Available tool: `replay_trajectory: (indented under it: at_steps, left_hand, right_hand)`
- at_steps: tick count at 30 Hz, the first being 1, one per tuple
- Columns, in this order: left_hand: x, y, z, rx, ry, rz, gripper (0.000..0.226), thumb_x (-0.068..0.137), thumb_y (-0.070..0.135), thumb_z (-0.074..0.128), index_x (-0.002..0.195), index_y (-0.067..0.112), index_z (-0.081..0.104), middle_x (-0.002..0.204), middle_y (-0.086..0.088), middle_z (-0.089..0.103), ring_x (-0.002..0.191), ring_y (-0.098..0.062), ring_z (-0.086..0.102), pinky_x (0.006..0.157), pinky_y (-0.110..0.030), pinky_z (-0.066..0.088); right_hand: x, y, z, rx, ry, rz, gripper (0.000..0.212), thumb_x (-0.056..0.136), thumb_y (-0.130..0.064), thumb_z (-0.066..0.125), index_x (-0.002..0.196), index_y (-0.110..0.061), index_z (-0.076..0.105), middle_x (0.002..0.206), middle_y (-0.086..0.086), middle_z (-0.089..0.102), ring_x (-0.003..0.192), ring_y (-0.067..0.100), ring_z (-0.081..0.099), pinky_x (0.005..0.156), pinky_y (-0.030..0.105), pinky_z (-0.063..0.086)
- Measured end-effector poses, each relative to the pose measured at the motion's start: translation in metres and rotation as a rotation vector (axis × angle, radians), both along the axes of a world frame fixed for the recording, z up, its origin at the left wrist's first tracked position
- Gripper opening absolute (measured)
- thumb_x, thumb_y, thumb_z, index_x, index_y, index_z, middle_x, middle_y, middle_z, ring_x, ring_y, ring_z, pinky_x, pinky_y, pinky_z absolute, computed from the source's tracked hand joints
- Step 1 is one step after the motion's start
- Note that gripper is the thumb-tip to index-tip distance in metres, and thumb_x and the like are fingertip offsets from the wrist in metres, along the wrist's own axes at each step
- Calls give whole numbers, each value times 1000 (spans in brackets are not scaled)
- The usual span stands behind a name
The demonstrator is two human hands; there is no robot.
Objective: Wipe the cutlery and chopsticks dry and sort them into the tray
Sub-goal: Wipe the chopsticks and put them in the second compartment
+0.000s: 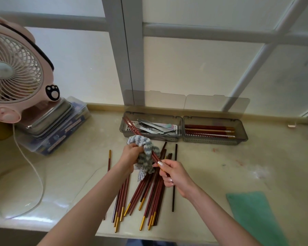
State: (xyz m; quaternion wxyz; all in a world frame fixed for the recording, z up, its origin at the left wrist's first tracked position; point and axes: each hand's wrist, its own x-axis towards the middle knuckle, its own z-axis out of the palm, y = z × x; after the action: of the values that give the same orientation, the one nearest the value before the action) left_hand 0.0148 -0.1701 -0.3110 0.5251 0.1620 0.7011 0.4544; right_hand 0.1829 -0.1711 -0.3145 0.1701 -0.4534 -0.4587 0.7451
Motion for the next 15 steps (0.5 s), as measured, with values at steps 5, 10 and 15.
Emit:
replay_trajectory:
  at_steps: [5, 10, 15]
  left_hand:
    - [-24, 7, 7, 51, -9, -69, 19, 98, 8, 35, 101, 10, 53, 91, -6, 62, 82, -17, 59, 70, -28, 49]
    - [-36, 6, 5, 100, -84, -23, 22, 90, -9, 40, 88, 5, 58, 86, -12, 62, 76, -22, 61, 68, -32, 53]
    - [-39, 8, 9, 180, -219, -36, 19, 95, 2, 40, 103, 5, 56, 90, -11, 68, 67, -21, 70, 59, -28, 59]
  right_hand:
    - [14, -6, -6, 29, -37, 21, 24, 101, -17, 43, 101, -1, 61, 52, -6, 32, 41, 7, 21, 38, 19, 20]
    - [25, -11, -13, 35, -53, 32, 24, 100, -18, 44, 101, -2, 62, 52, -7, 31, 42, 8, 20, 39, 19, 19]
    - [33, -16, -17, 71, -104, 38, 24, 100, -20, 45, 101, -7, 65, 53, -6, 30, 43, 8, 19, 39, 19, 20]
